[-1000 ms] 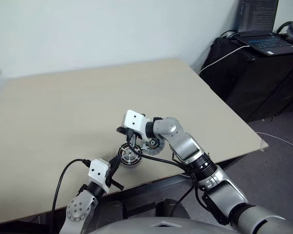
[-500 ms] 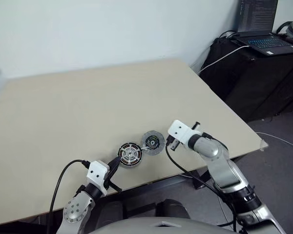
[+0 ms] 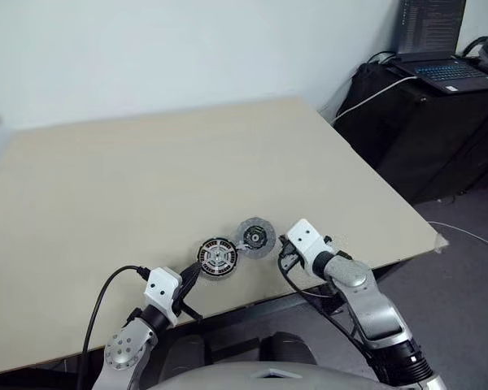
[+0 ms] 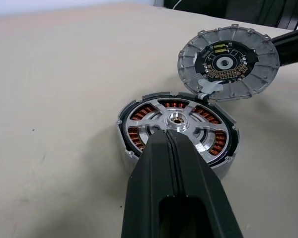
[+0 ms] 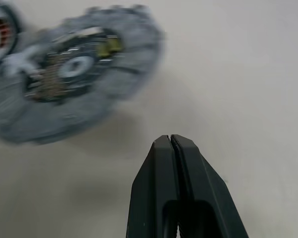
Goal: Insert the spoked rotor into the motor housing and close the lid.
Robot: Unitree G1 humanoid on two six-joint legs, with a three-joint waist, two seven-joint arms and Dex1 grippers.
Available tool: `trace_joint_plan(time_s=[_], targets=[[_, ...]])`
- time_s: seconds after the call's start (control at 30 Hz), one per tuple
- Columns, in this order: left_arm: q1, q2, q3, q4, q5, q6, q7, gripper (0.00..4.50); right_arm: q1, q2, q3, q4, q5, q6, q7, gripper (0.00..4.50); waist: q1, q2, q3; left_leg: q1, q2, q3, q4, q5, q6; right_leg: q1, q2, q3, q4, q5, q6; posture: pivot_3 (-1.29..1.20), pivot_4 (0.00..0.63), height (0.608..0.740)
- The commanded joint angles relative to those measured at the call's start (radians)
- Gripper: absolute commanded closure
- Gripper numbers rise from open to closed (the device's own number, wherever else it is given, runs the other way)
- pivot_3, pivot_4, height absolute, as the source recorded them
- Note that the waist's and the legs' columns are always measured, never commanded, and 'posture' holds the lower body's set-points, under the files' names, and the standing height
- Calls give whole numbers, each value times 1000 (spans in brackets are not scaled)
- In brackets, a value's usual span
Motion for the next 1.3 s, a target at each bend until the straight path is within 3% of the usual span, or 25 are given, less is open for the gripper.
trace_joint_plan(time_s=[0.03,0.4,0.53,1.3], targets=[[-3,1,-3,-92,3,30,16,4500,-22,29,-25,2,52,-26,-15,4445,-1,0,0,0,0,0,0,0,0,0,0,0,0,0,0,0,0,740],[1,5,-2,-182,3,110,47,4500,-75,17,27,-88,280,57,208,4445,-1,1,0,0,0,0,-1,0,0,0,1,0,-1,0,0,0,0,740],[2,5,-1,-189,2,116,49,4500,-105,40,29,-91,342,79,223,4445,-1,1,0,0,0,0,-1,0,0,0,1,0,-1,0,0,0,0,740],[82,84,12,-237,-43,141,-29,4500,-212,160,210,153,366,68,238,4445,-1,1,0,0,1,0,-1,0,0,0,1,0,-1,0,0,0,0,740]])
